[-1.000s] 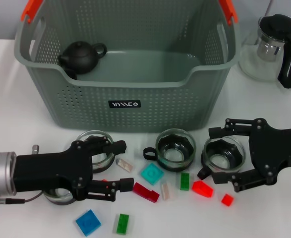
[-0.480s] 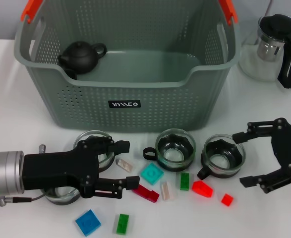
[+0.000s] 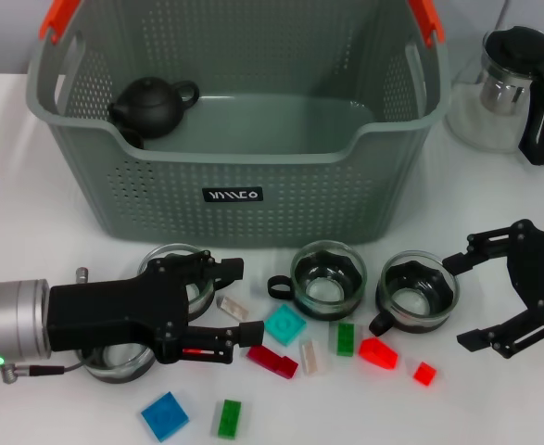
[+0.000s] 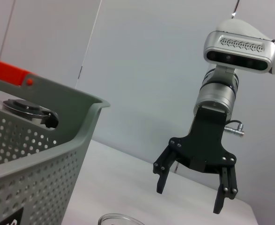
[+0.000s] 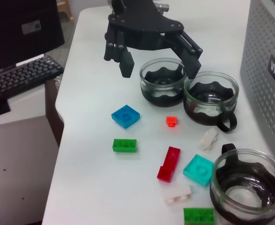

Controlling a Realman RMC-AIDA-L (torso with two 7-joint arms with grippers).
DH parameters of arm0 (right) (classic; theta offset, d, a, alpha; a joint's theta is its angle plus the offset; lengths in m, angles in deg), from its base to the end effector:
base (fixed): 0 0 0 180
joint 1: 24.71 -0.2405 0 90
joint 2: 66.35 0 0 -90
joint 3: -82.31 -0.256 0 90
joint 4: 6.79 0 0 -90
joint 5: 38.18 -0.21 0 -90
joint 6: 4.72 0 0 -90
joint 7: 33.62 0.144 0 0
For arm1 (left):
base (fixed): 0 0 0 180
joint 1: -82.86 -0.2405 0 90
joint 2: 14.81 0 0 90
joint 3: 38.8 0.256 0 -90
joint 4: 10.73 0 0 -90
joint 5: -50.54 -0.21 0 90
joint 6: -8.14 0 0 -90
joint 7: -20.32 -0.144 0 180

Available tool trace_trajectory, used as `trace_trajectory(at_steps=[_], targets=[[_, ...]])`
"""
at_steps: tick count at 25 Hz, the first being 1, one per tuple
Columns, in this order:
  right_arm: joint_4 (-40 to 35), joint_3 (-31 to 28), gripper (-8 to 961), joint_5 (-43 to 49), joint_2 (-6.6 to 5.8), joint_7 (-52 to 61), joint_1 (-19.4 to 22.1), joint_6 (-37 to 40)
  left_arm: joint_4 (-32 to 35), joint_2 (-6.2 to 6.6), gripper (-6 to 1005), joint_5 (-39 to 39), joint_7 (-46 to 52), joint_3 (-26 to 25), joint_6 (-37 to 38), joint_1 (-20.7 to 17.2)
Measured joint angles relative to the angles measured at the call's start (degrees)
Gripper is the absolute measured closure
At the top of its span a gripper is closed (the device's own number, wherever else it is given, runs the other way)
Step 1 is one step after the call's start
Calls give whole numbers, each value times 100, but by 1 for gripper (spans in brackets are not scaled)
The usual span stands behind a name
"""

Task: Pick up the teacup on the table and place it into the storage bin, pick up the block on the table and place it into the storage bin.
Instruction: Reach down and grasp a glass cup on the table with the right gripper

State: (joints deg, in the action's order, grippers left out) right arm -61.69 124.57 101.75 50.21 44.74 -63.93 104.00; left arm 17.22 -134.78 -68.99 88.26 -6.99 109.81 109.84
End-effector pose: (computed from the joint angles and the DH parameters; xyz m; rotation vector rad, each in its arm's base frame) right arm 0.2278 0.3340 0.0419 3.1072 -0.1017 -0.0444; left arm -0.2733 0.2700 -0.0223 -2.8226 -0.6190 -0.9614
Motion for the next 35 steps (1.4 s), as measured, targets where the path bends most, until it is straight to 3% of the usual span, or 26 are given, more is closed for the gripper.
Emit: trace_trajectory(at_steps=[9, 21, 29, 35], targets=[[-261, 314, 6, 143, 7, 89, -99, -113, 0, -5, 53, 6, 7, -107, -8, -10], [-263, 1159, 7, 618, 154, 108, -325, -658, -141, -18, 53, 73, 9, -302, -12, -62], [-241, 1626, 11, 961, 341, 117, -428, -1008, -167, -26, 53, 73, 8, -313, -17, -63], [-228, 2193, 13, 987, 367, 329, -445, -1331, -167, -27, 54, 71, -9, -309, -37, -80]])
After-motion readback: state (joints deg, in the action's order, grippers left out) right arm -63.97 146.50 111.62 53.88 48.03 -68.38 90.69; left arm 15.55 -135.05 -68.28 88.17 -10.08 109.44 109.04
